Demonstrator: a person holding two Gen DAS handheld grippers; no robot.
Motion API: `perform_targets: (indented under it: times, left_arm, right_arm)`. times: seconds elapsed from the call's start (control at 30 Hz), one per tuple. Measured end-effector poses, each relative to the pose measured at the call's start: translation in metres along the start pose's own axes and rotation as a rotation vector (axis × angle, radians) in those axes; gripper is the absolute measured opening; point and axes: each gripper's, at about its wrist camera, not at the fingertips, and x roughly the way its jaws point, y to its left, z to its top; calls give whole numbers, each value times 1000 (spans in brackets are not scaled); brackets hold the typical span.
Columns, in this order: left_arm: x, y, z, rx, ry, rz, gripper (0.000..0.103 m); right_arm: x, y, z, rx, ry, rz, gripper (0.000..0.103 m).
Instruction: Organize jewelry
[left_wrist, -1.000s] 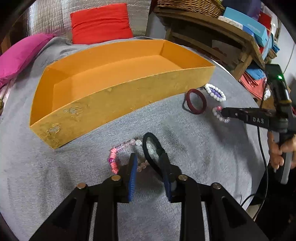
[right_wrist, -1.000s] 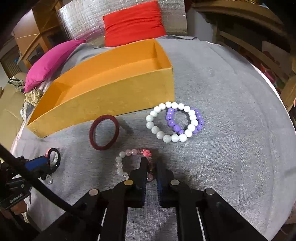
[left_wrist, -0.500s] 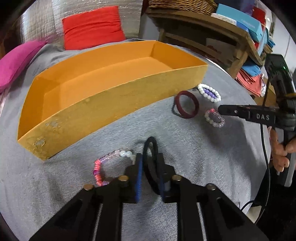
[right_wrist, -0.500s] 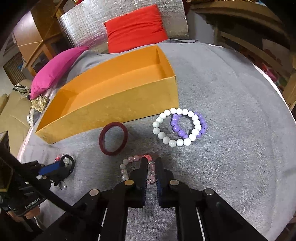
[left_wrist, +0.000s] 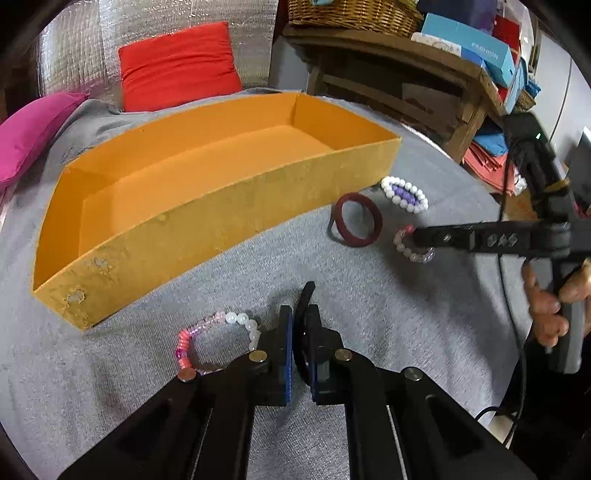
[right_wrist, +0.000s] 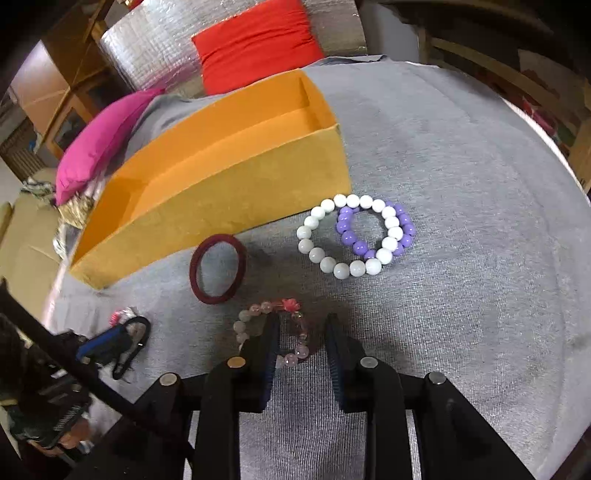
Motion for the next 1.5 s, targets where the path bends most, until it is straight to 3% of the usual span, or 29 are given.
perform_targets:
  times: [0.07,0.13,0.17,0.23,0.47,0.53,0.73,0.77,0.83,0.93,1.17,1.3,1.5]
  left_arm:
    - [-2,1,0,-2,-9,-8,7]
    - [-3,2,0,-3,-12,-10,7]
    - [-4,2,0,-5,-14,-10,7]
    - [-7,4,0,-11,-22,-13,7]
    - [-23,11,3,-9,-73,-21,7]
    - [-23,14,2,-10,-63,-43,7]
    - [-13,12,0,0,-21,-11,7]
    - [-12,13,0,-3,-13,-13,8]
    - [-9,14,-1,-9,4,-7,25]
    - [-5,14,-3,-3,13,30,36]
    - [1,10,-3,22,8,35,36]
    - [11,8,-3,22,51,26,20]
    - [10,10,-4,8,47,5,11]
  right_arm:
    - [3,9,-2,-55,-14,-46,28]
    - [5,18,-4,-116,-31,-85,11]
    - [5,21,-5,-142,-32,-99,8]
    - [3,26,-7,-167,-48,-114,8]
    - [-19,18,3,-118,-122,-29,8]
    - [-20,18,5,-110,-132,-27,8]
    - [-15,20,-1,-103,-103,-29,8]
    - [-16,20,-1,-106,-105,-28,8]
    - [-17,17,-4,-104,-107,-26,8]
    - [-17,14,-4,-94,-103,-26,8]
    - [-15,13,-5,-86,-90,-25,8]
    - [-15,16,-5,-86,-91,-21,8]
    - [-16,18,-5,-81,-94,-20,8]
